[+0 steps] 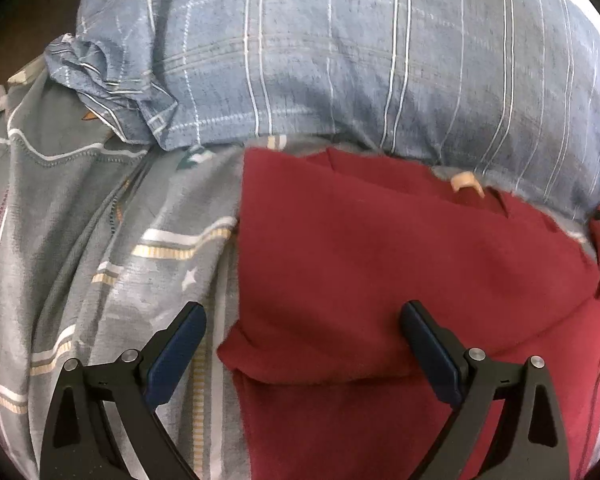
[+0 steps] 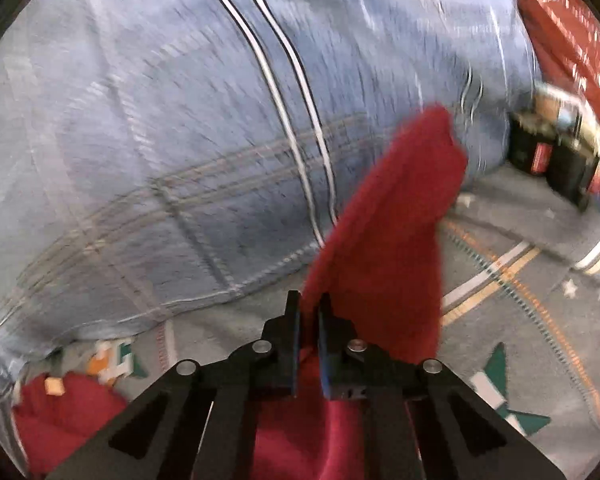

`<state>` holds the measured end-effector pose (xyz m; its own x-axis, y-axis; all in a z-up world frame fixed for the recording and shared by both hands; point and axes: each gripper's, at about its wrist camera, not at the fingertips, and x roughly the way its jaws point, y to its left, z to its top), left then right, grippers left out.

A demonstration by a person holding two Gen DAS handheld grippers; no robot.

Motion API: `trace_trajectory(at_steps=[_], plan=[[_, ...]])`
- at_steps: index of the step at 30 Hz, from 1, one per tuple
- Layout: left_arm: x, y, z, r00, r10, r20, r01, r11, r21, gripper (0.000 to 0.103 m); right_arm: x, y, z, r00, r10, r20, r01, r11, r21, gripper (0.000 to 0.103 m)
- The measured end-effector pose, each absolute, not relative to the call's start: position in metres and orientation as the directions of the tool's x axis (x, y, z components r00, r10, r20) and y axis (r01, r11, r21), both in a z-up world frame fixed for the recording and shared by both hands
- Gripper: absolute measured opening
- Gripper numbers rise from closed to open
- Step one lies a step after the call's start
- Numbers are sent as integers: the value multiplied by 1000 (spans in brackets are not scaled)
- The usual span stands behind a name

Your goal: Fold small clothes

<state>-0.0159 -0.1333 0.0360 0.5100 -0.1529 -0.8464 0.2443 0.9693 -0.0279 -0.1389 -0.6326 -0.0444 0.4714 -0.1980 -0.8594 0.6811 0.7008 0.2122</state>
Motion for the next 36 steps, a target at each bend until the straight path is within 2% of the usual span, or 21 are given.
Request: trace_trajectory(at_steps=[4, 10, 14, 16, 18, 20, 21, 23, 25, 28, 31, 33, 36], plan=[[-21, -126, 53, 535, -193, -822, 239, 968, -72, 98, -168, -605, 8, 625, -115, -772, 557, 759, 338, 7], [-26, -115, 60, 542, -244, -804, 233, 963, -134, 98, -171, -502, 67, 735, 96, -671, 233, 894, 383, 7], [-25, -110, 60, 526, -274, -805, 224, 958, -180, 98, -153, -404, 43, 679, 270, -683, 6, 928, 373, 8], [-25, -111, 58, 484, -281, -829, 218, 956, -196, 98, -143, -373, 14, 603, 316, -733, -34, 927, 372, 10], [-25, -113, 58, 476, -294, -829, 235, 951, -202, 98, -140, -355, -15, 509, 328, -796, -17, 928, 371, 21], [-26, -116, 58, 474, -306, -826, 251, 946, -206, 98, -145, -356, -24, 474, 349, -808, 19, 914, 406, 32], [-27, -117, 57, 470, -320, -822, 258, 941, -219, 98, -152, -363, -16, 503, 358, -787, 28, 903, 429, 36], [-27, -120, 55, 452, -349, -821, 269, 931, -247, 98, -173, -382, 6, 603, 337, -723, 65, 882, 466, 65], [-26, -124, 52, 425, -361, -830, 283, 924, -257, 98, -195, -406, 23, 718, 283, -636, 112, 855, 507, 79], [-22, -134, 52, 434, -343, -833, 304, 926, -223, 96, -200, -442, 27, 763, 227, -606, 192, 815, 547, 79], [-13, -156, 46, 420, -356, -835, 317, 920, -232, 85, -203, -471, 20, 752, 135, -645, 295, 806, 512, 79], [-6, -178, 32, 359, -363, -860, 342, 908, -240, 52, -209, -482, 20, 729, 83, -680, 353, 805, 477, 79], [4, -214, 13, 315, -309, -898, 390, 904, -174, 22, -216, -507, 13, 738, 69, -672, 396, 761, 514, 79]])
